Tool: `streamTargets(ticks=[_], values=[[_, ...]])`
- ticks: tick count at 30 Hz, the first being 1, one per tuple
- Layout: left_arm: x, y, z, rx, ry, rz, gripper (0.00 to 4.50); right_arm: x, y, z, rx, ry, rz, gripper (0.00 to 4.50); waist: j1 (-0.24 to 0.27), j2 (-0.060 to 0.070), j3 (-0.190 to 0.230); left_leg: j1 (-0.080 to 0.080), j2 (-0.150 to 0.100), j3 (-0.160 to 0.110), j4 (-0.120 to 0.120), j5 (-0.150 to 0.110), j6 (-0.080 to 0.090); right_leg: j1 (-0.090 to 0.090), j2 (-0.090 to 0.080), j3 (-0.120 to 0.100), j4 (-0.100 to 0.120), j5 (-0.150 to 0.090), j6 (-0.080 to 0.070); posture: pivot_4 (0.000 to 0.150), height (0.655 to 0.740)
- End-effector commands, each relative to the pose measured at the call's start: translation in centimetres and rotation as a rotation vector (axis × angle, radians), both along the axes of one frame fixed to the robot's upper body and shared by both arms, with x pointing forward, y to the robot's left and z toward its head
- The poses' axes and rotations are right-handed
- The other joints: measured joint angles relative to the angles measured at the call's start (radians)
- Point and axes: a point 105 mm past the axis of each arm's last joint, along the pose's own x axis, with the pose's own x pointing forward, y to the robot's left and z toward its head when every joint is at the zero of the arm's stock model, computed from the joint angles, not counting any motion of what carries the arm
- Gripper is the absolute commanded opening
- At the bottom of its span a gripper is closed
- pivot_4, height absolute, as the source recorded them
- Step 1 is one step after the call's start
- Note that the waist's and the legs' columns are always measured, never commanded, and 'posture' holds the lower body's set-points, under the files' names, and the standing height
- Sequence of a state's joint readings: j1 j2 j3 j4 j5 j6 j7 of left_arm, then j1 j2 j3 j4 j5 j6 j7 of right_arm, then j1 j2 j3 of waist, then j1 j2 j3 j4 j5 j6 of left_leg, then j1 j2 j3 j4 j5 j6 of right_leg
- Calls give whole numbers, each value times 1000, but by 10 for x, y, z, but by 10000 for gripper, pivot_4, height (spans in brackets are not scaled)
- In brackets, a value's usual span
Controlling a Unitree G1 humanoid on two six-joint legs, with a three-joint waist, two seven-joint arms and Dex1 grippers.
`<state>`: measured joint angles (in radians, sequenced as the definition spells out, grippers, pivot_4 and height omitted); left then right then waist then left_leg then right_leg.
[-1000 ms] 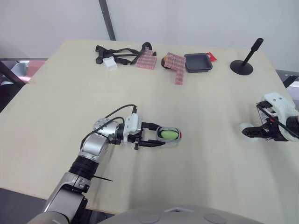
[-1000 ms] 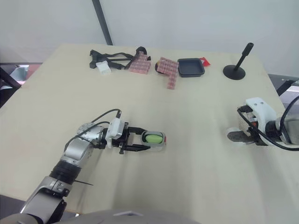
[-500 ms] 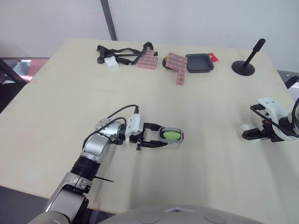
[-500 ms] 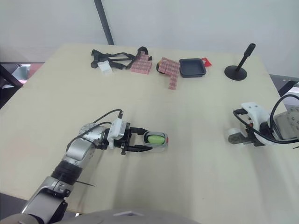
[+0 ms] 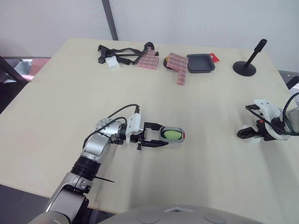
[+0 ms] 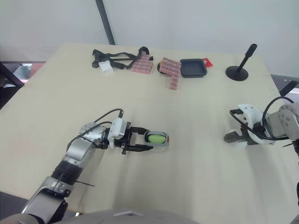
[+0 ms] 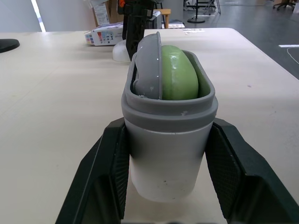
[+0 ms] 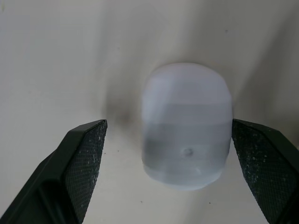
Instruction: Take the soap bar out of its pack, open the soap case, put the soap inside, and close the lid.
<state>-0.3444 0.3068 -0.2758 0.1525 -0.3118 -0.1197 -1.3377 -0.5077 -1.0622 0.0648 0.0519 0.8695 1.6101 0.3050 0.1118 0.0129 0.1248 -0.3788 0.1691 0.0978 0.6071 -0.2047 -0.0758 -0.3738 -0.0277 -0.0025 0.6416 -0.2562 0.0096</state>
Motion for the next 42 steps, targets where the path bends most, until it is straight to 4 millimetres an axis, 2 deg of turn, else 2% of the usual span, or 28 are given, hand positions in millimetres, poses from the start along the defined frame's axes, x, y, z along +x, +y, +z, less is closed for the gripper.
streamTargets(ticks=[1,14,19,22,25,29,35,39,42], values=[[-3,0,9,-23,-35,-9,18312,1,-4,6,-13,-16,-13,44314,0,0,0,0,0,0,0,0,0,0,0,0,0,0,0,1500,7400],[-4,0,10,-24,-33,-14,18312,-4,-10,11,-23,-16,-22,44314,1,0,0,0,0,0,0,0,-1,0,0,0,0,0,0,1500,7400],[-4,0,9,-17,-33,-15,18312,-4,-11,14,-42,-28,-15,30668,0,0,0,0,0,0,0,0,-1,0,0,0,-1,0,0,1500,7400],[-3,0,8,-12,-36,-14,18312,-2,-7,16,-46,-44,3,19784,0,0,0,0,0,0,0,0,-1,0,1,0,-1,0,0,1500,7400],[-3,0,8,-11,-37,-13,18312,-1,-2,18,-33,-55,29,19362,1,0,0,0,0,0,0,0,-1,0,1,0,-1,0,0,1500,7400],[-3,-1,7,-8,-39,-10,18312,0,12,28,-36,-98,132,19361,0,0,0,0,0,0,0,-1,-1,0,1,0,-1,0,0,1500,7400],[-1,-2,7,-5,-40,-5,18312,7,44,60,-54,-270,412,19361,0,0,0,0,1,0,0,-1,-2,0,1,0,-1,0,0,1500,7400],[3,-7,8,-14,-35,-3,18312,3,80,84,-36,-336,660,19361,-6,0,0,1,2,0,0,-1,-2,1,2,0,-1,0,0,1500,7400],[6,-10,9,-17,-33,-7,18312,-4,99,89,-24,-323,782,19361,-6,0,0,2,3,0,0,-1,-2,2,2,0,-1,0,0,1500,7400]])
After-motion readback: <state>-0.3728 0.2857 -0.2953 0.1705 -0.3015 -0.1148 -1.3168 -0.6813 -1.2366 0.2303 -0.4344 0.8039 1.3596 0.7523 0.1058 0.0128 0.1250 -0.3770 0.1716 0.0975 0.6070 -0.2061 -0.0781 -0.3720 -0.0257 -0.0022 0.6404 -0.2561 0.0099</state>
